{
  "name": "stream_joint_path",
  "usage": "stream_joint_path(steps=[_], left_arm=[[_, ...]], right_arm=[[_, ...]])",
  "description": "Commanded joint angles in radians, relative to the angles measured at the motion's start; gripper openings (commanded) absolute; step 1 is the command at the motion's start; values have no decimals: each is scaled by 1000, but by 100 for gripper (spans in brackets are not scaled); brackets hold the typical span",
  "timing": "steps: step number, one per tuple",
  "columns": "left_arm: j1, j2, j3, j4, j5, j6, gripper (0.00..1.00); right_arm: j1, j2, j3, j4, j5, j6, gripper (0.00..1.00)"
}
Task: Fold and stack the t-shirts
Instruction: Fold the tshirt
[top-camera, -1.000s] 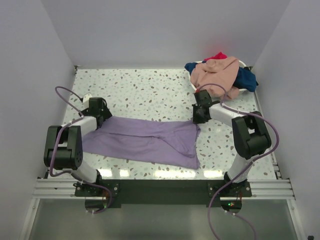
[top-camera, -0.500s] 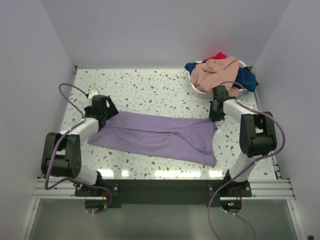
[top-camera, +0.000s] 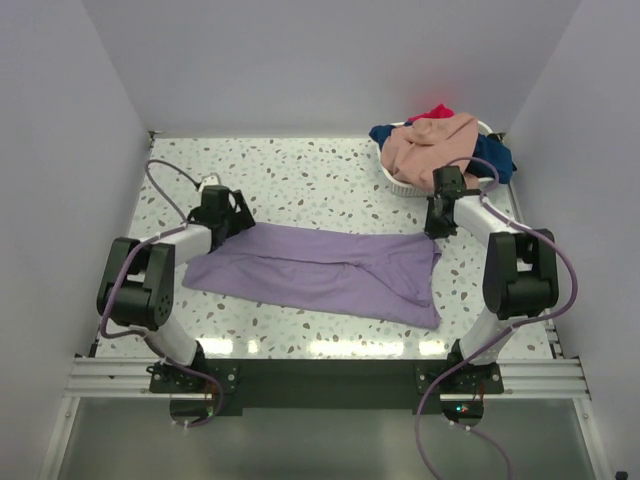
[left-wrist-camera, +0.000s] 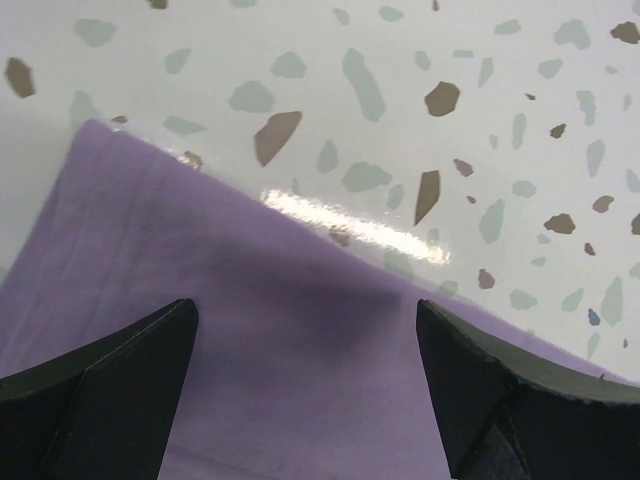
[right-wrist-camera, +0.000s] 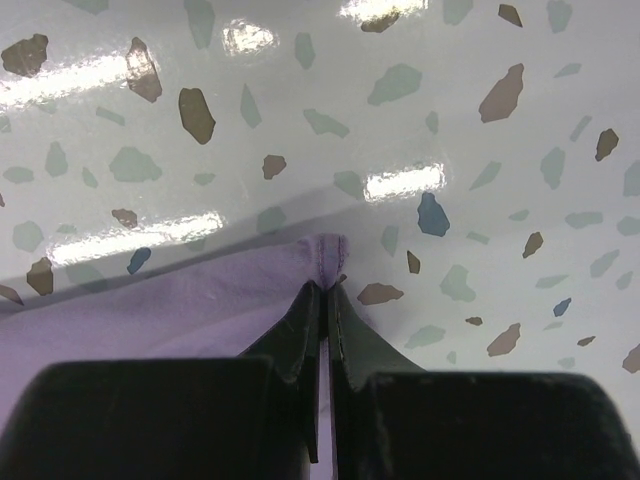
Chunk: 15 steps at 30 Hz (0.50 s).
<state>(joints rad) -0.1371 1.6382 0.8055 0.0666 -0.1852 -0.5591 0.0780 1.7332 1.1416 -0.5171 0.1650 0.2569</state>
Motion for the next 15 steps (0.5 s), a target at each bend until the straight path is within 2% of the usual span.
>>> stream_joint_path(steps=[1,8,15], left_arm=[[-32,49,101,82,39,-13,96],[-44,218,187,87,81,-56,96],[-42,238,127,91,23,-97,97]], right_arm=[[-1,-43,23,-14,-7,-10,0],[-1,-58,7,-18,24,-2,0],[-29,-81,-20,-11,42,33,5]])
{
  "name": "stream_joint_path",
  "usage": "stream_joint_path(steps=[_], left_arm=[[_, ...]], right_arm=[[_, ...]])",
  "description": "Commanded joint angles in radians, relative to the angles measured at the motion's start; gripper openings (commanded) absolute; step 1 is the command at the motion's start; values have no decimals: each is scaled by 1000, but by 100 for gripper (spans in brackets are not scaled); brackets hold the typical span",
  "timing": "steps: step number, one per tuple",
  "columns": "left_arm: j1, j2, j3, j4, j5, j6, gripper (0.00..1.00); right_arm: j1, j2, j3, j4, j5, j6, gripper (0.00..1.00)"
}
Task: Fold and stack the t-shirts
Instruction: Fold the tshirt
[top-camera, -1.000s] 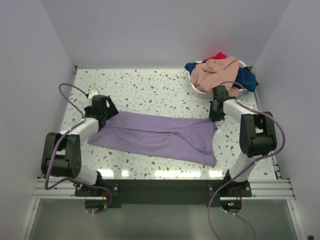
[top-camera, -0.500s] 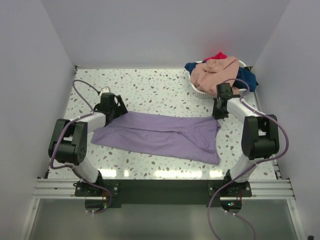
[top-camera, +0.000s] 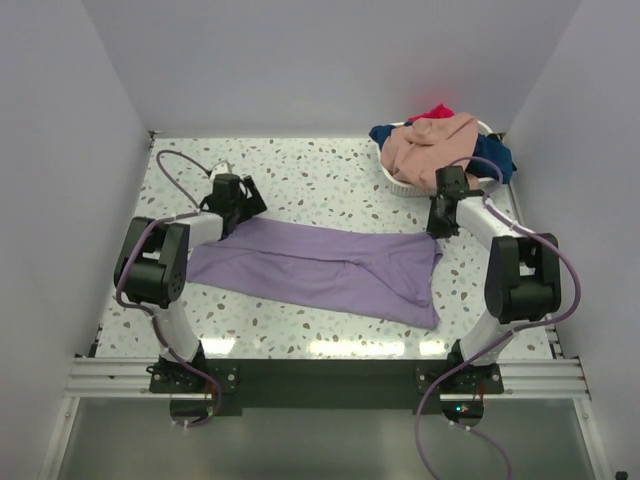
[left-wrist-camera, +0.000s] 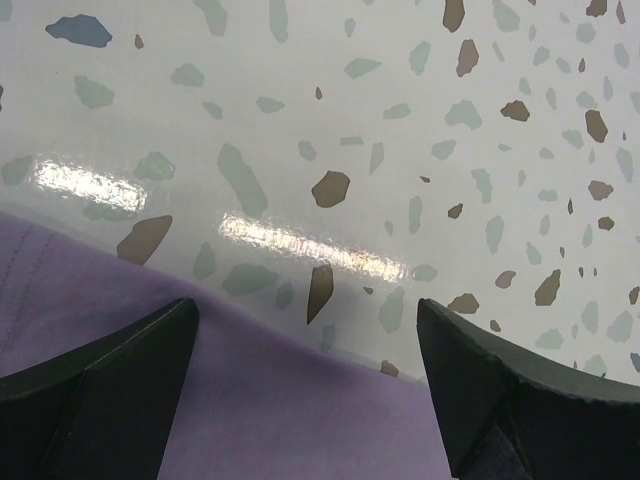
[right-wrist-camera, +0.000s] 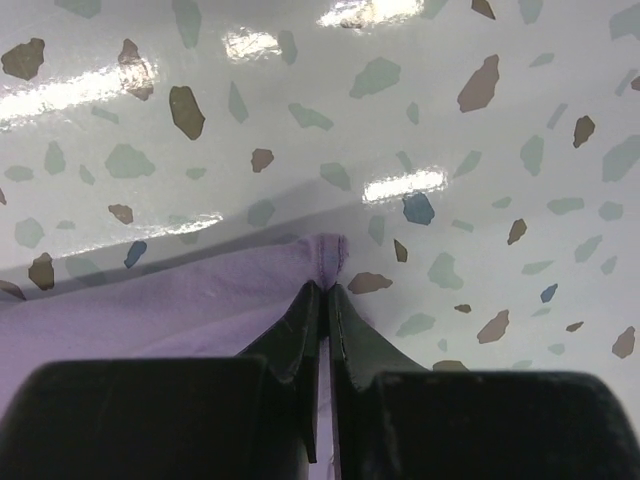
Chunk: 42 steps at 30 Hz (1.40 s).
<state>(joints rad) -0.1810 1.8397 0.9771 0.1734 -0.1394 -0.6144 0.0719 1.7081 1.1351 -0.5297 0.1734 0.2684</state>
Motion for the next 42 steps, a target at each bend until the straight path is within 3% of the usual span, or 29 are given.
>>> stream_joint_path(steps=[1,9,12,17,21,25,30,42], left_arm=[[3,38,-51,-17,-29,-47,97],[6,-26,-120,-8,-89,-85,98],[5,-33,-120,1,-74,-79,98],[3,-10,-88,20,-22,-56,98],[2,9,-38,5,-11,-28,98],[3,21,5,-15,-17,4,98],[3,-8,23,-32,-12,37,98],[3,-242,-66,-87,-3,48,100]], right_arm=[[-29,-57,-23,7,29,25,5],[-122,-67,-78,31,2,34,6],[-129,-76,-92,37,-26,34,11],[-127,-110,-78,36,-66,15,41],[-106,-206,-72,19,-110,6,50],[35,-321,-95,7,-95,9,53],[152,-335,-152,60,-172,60,53],[220,-167,-196,201,-285,71,49]])
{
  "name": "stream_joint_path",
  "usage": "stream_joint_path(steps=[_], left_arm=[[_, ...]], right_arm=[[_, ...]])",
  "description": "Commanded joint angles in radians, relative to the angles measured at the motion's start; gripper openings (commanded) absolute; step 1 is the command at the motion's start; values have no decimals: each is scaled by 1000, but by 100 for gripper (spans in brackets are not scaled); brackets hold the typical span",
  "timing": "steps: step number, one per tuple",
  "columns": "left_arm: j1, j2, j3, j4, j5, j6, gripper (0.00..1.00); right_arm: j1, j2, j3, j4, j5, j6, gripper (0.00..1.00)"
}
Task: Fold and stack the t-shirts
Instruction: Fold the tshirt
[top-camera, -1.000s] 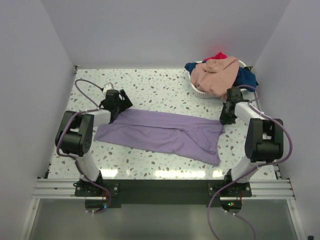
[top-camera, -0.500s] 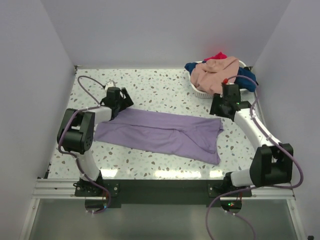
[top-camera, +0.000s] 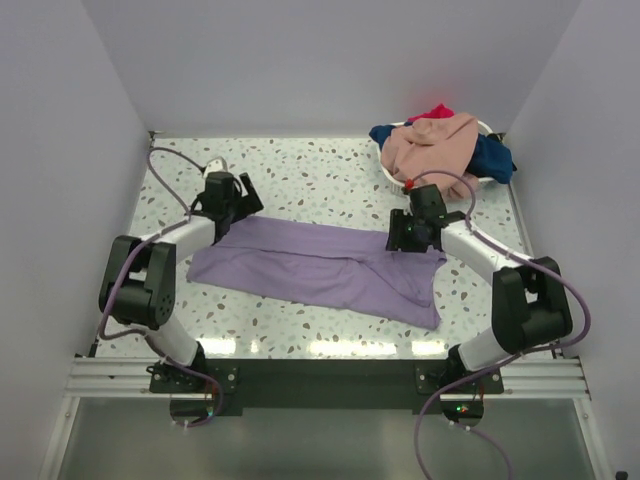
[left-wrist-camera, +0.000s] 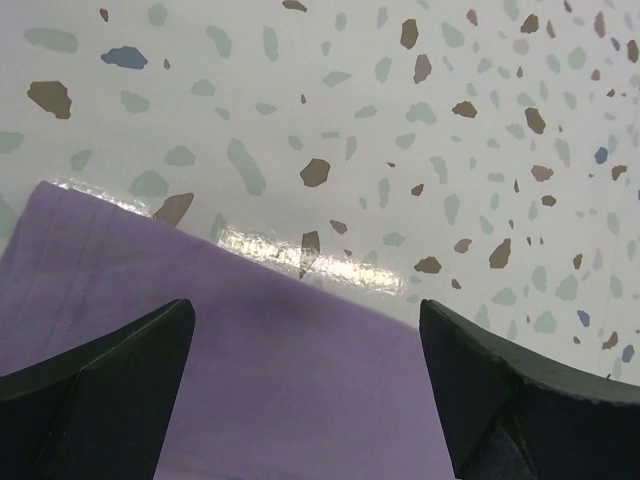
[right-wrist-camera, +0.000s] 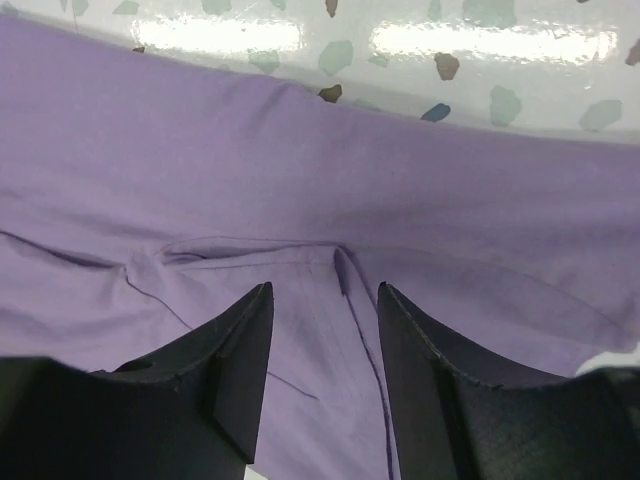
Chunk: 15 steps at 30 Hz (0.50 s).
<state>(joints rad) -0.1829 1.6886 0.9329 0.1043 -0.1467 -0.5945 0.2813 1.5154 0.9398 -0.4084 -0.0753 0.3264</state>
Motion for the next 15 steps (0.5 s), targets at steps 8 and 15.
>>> stream_joint_path(steps=[8,15], left_arm=[[5,-191,-55,-84,18,51,100],[7,-239,-80,-98,9,64,100]], right_arm=[[19,111,8,108,-12,11,47],[33,117,-28,117,-20,22,36]])
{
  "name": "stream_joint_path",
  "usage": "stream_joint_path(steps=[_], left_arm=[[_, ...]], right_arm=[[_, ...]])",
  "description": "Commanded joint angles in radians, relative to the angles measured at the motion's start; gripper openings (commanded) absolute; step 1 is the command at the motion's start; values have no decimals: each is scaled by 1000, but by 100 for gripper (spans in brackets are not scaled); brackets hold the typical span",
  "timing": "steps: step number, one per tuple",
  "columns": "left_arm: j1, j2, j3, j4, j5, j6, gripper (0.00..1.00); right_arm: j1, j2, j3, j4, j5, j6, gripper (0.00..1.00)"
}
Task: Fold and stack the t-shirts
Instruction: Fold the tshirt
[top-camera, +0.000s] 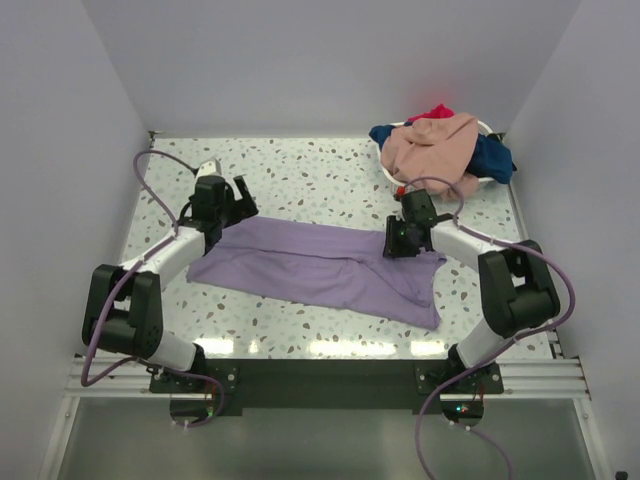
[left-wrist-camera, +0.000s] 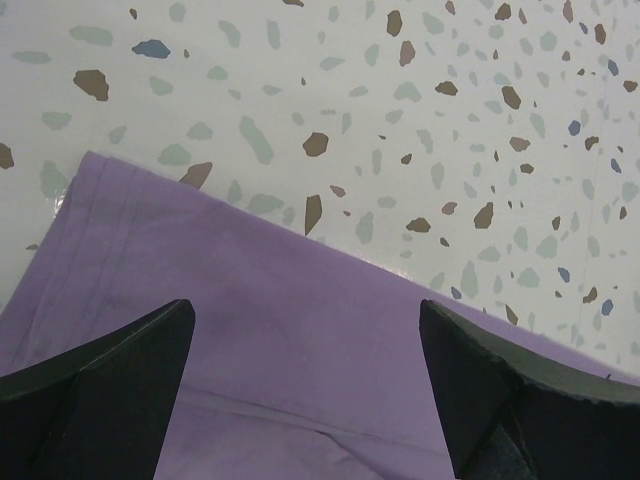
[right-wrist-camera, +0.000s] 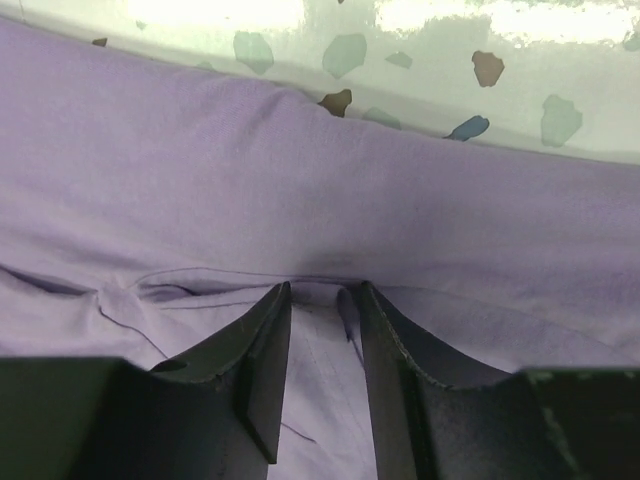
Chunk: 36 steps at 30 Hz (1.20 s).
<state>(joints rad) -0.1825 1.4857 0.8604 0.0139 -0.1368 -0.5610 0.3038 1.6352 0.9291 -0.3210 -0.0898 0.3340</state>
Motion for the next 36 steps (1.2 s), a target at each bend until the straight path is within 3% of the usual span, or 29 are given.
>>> stream_joint_path(steps=[1,3,8,12,22,31,34,36], left_arm=[[6,-36,-8,-9,-4,32,100],[6,-36,-8,-11,-6,33,100],[6,-39,-8,-12,-4,35,100],[8,-48,-11,-12,-6,36,100],[17,-50,-9,-12,-1,44,100],[25,-42,-11,-12,9,46,100],[26,-36,-12,-12,14,46,100],[26,-31,-12,-11,14,46,100]], right_arm=[[11,-5,-21,33,-4,13,34],[12,-21,-32,33,-2,17,26],[20,-66,-27,-4,13,16,22],[31,-122,-29,-29,18,14,0],[145,-265,-70,-107,62,89,1],[296,-273,-125,-116,117,177,6],[345,-276,-121,-131,136,198,14],[368,-294,-104,-159,157,207,28]])
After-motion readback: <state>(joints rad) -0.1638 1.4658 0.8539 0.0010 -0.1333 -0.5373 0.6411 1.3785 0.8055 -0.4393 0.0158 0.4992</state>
